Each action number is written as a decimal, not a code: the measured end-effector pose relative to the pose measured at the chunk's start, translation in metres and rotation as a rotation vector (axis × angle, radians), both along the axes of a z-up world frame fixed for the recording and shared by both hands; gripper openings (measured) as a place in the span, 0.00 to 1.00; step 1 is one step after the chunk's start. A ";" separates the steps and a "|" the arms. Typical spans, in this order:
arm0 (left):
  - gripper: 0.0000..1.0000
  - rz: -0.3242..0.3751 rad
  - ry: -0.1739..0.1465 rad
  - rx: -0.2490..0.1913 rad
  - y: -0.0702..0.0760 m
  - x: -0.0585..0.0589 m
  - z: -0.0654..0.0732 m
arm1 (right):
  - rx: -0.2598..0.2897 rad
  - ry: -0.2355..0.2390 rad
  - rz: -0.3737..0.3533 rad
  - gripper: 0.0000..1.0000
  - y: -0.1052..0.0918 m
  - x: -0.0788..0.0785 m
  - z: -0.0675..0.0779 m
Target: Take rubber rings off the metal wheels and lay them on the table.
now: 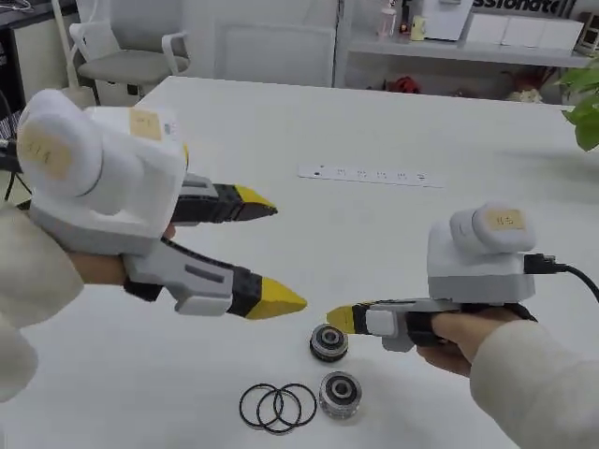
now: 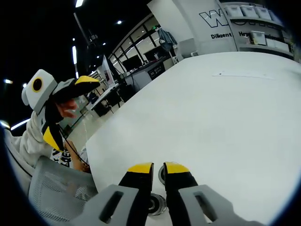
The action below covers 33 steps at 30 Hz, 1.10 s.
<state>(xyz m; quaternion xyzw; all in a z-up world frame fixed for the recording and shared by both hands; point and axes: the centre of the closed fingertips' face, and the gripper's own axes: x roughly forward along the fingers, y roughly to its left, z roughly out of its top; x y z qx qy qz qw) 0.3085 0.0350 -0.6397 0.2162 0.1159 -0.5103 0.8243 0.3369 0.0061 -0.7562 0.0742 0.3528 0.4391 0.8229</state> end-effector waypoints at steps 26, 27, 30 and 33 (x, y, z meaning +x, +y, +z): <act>0.56 0.014 0.092 -0.008 -0.029 0.043 -0.059 | -0.137 -0.019 0.027 0.06 -0.018 0.002 -0.029; 0.55 0.009 0.098 -0.006 -0.030 0.041 -0.064 | -0.149 -0.021 0.037 0.06 -0.018 0.001 -0.031; 0.52 0.001 0.116 -0.007 -0.033 0.037 -0.076 | -0.172 -0.023 0.065 0.06 -0.018 -0.003 -0.036; 0.47 -0.017 0.144 -0.021 -0.035 0.032 -0.090 | -0.183 -0.024 0.074 0.07 -0.019 -0.004 -0.039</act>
